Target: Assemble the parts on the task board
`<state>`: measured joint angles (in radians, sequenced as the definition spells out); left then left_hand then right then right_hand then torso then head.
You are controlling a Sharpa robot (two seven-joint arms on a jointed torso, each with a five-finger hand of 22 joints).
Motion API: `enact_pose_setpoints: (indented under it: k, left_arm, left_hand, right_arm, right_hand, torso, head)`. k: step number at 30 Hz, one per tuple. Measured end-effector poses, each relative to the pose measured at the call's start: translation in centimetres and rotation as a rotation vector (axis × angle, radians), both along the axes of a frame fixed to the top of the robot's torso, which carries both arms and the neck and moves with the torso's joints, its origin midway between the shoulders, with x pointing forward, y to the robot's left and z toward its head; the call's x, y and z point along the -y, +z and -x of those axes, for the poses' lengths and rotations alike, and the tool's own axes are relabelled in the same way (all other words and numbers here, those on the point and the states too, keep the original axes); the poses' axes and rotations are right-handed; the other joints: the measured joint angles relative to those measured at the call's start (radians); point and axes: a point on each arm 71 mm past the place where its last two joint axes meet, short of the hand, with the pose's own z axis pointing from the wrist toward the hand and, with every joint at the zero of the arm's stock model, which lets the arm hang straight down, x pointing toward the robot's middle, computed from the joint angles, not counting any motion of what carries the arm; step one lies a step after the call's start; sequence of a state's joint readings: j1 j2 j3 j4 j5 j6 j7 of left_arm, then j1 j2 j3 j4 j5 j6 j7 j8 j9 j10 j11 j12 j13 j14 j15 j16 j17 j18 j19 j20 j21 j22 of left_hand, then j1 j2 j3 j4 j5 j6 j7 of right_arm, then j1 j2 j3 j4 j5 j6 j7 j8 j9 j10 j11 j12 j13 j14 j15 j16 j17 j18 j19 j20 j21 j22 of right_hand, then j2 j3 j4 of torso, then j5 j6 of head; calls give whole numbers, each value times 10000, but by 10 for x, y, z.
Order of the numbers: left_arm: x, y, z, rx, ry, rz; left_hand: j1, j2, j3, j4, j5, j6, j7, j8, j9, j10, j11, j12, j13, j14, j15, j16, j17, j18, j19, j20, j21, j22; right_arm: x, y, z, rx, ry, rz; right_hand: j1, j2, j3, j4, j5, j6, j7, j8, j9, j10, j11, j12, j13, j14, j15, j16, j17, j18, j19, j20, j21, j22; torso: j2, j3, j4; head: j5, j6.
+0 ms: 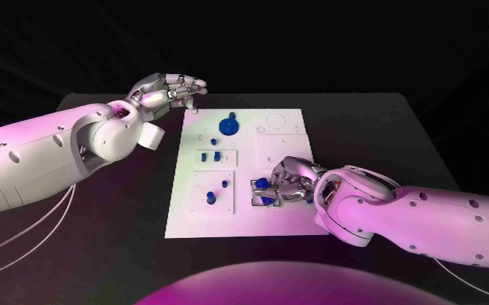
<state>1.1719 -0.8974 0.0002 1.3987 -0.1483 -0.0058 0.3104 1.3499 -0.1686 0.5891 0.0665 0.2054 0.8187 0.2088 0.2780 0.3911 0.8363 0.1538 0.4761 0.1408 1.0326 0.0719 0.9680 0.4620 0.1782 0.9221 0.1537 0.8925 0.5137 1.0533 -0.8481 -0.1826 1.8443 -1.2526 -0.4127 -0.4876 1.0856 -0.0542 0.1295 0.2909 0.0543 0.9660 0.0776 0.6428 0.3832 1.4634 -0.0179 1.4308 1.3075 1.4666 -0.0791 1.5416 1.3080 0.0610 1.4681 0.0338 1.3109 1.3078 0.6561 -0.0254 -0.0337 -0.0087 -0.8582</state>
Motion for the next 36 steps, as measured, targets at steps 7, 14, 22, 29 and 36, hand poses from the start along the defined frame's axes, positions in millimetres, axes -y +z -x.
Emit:
enact_pose_setpoints:
  k: [7, 14, 22, 29, 36]
  left_arm:
    - [0, 0, 0, -17, -37, -14]
    - [0, 0, 1, -27, -48, -27]
    - [-1, 0, 1, -35, -56, -46]
    - [-1, 0, 1, -40, -65, -66]
    - [-4, 0, 1, -49, -41, -103]
  left_hand:
    - [0, 0, 0, 0, 0, 0, 0, 0, 0, 0, 0, 0, 0, 0, 0, 0, 0, 0, 0, 0, -38, -8]
    - [1, 0, 0, -1, 0, 0, 0, 0, 0, 0, 0, 0, 1, 0, 0, 0, 0, 0, 0, 0, -38, -8]
    - [1, 0, 0, -1, 0, 0, 0, 0, 0, 1, 0, 0, 1, 1, 0, 0, 0, 0, 0, 0, -38, -19]
    - [1, 0, 0, -1, 0, -57, -13, 0, 0, 1, 0, 35, 1, 1, 0, 0, 1, 0, 0, 0, -37, -19]
    - [1, 0, 1, -1, 0, -56, -14, 0, 0, 1, 0, 34, 2, 1, -1, 0, 1, 0, 0, 0, -37, -19]
  right_arm:
    - [-3, -1, 0, 26, 11, 59]
    - [-3, -2, -1, 71, -6, 116]
    - [-3, -2, -2, 146, -16, 213]
    - [-2, -2, -2, 208, -14, 272]
    - [5, 1, 3, 229, 179, 41]
  right_hand:
    - [-276, 66, -174, 9, 0, 186, -193, 112, 16, 35, -36, 0, 0, 0, 0, 0, -1, 1, -6, -5, 0, -1]
    - [-1425, 73, -1159, 34, 2, 202, -355, 294, 112, 35, -36, 0, -1, 0, 0, 0, -1, 1, -36, -36, 0, -2]
    - [-1761, 107, -1956, 35, 2, 93, -314, 347, 111, 34, -36, -82, -2, 0, 1, -1, -2, 1, -36, -35, -118, -3]
    - [-1801, 67, -1999, 42, 2, 93, -314, 355, 114, 34, -36, -124, -2, 0, 1, -1, -3, 0, -37, -35, -118, -4]
    - [-1032, 467, -2250, -13, 1, 58, -349, 543, 160, 33, -36, -123, -2, 0, 1, -1, -4, 1, -37, -35, -138, -4]
  torso:
    - [-3, 0, -1]
    - [-6, 0, -3]
    - [-11, -12, -10]
    - [-12, -4, -10]
    - [-12, 1, -10]
  head:
    - [11, -7]
    - [19, -20]
    - [19, -8]
    - [18, 7]
    - [45, 45]
